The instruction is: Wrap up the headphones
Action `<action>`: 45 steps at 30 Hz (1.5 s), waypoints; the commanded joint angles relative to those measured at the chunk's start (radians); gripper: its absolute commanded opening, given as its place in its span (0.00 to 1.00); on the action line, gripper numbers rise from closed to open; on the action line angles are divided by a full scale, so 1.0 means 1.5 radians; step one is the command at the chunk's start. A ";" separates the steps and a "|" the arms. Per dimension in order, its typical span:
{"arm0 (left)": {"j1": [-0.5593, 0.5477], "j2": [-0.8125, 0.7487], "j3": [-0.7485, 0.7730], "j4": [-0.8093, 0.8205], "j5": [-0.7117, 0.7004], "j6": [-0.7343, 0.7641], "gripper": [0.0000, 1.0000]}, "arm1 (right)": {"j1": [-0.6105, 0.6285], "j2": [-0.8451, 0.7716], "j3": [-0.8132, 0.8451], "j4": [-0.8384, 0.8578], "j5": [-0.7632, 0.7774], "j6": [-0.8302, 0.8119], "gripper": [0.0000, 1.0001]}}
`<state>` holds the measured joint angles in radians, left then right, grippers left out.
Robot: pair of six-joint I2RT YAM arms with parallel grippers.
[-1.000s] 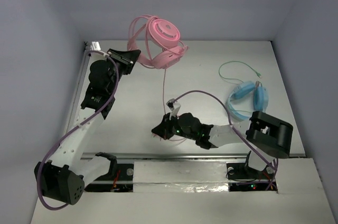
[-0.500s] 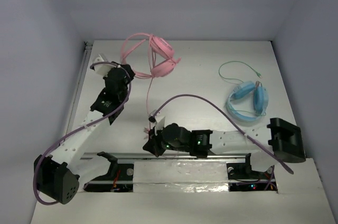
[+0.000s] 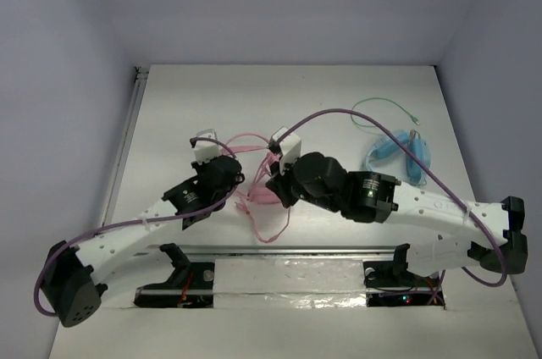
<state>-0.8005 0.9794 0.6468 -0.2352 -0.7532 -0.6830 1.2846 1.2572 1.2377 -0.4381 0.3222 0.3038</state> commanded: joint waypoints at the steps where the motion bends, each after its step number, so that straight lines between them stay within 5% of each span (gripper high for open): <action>1: -0.018 -0.073 0.051 -0.030 0.001 -0.005 0.00 | -0.033 0.008 0.037 -0.073 0.017 -0.084 0.00; 12: -0.019 -0.093 0.163 -0.163 0.123 0.117 0.00 | -0.116 0.011 0.041 -0.079 0.138 -0.099 0.00; 28: 0.002 -0.134 0.202 -0.082 0.398 0.201 0.00 | -0.222 0.004 -0.054 0.084 0.148 -0.057 0.00; 38: 0.073 -0.145 0.259 -0.001 0.520 0.165 0.00 | -0.315 -0.091 -0.203 0.285 -0.060 0.002 0.15; 45: 0.106 -0.152 0.270 0.084 0.532 0.109 0.00 | -0.345 -0.122 -0.322 0.494 -0.202 0.064 0.16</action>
<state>-0.6548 0.7914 0.9756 -0.3161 0.0021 -0.4191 0.7773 1.0874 0.8024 0.0929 0.1448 0.3416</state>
